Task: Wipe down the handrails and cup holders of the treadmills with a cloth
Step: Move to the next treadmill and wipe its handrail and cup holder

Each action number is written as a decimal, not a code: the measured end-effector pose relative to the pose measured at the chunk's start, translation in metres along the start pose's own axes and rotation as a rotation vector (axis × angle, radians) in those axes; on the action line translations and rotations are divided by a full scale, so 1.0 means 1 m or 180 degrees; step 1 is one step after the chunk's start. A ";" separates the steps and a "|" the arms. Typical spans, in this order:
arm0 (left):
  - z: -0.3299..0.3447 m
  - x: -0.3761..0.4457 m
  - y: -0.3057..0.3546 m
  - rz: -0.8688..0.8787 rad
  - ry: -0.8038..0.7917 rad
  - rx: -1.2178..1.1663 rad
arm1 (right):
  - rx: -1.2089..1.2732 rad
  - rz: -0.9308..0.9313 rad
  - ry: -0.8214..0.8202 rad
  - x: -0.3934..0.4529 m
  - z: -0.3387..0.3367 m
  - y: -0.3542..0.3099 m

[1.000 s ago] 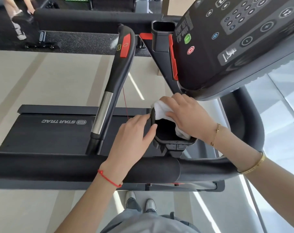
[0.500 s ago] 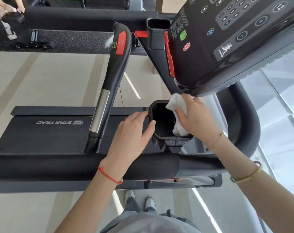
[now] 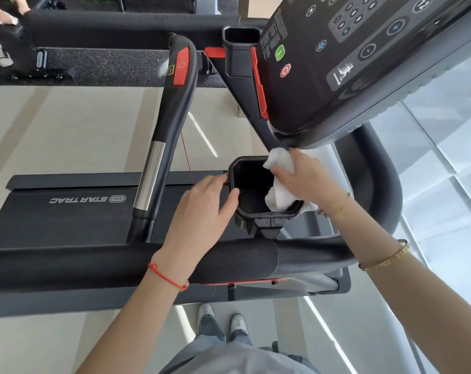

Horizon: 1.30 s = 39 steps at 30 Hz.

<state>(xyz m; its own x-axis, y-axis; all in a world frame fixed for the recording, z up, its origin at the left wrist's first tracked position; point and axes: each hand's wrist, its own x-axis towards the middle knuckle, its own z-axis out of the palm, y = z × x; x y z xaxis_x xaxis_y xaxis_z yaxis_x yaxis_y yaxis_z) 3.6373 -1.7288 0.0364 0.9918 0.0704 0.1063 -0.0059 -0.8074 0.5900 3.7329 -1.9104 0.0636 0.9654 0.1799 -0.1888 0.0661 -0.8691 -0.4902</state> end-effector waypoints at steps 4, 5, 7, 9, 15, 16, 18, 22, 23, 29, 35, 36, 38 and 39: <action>-0.001 0.000 -0.001 -0.0002 -0.0001 -0.0016 | 0.0108 0.0065 0.0107 -0.021 0.008 0.017; -0.001 0.000 -0.001 -0.0001 -0.0001 -0.0027 | 0.0142 0.0158 0.0113 -0.026 0.010 0.022; 0.000 0.000 0.000 -0.0010 0.0009 -0.0032 | 0.0057 0.0121 0.0176 -0.029 0.011 0.022; 0.000 0.000 0.000 -0.0025 0.0007 -0.0025 | -0.0272 -0.0301 0.0375 -0.025 0.010 0.013; -0.002 0.000 0.002 -0.0013 -0.0017 0.0012 | -0.1739 -0.1514 0.0602 -0.001 0.009 0.001; -0.001 0.000 0.002 -0.0004 -0.0015 0.0010 | -0.1780 -0.1645 0.0601 0.003 0.009 0.001; -0.001 0.000 0.002 -0.0004 -0.0004 0.0018 | -0.1792 -0.1976 0.0517 0.011 0.010 -0.002; 0.000 0.000 0.002 -0.0001 0.0062 0.0070 | -0.1933 -0.2599 0.0261 0.028 0.016 -0.022; 0.000 0.000 0.002 0.0007 0.0069 0.0069 | -0.1961 -0.2582 0.0250 0.028 0.018 -0.024; 0.000 0.000 0.002 -0.0049 0.0059 -0.0038 | -0.2344 -0.1834 0.0519 0.016 0.015 -0.003; -0.001 0.000 0.003 -0.0048 0.0018 0.0016 | -0.2469 -0.1666 0.0660 0.009 0.017 -0.012; -0.001 0.000 0.003 -0.0036 0.0033 0.0013 | -0.2466 -0.1866 0.0584 0.015 0.018 -0.016; -0.001 0.000 0.004 -0.0010 0.0046 0.0005 | -0.2496 -0.2177 0.0370 0.023 0.020 -0.023; -0.001 0.000 0.004 -0.0006 0.0045 0.0000 | -0.2520 -0.2171 0.0350 0.025 0.021 -0.024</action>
<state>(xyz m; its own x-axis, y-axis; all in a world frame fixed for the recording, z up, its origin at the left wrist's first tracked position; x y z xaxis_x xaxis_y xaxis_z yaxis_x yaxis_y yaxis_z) 3.6371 -1.7311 0.0396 0.9899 0.0801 0.1166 -0.0042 -0.8072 0.5902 3.7498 -1.8755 0.0532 0.6764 0.7364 0.0158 0.7124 -0.6594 0.2402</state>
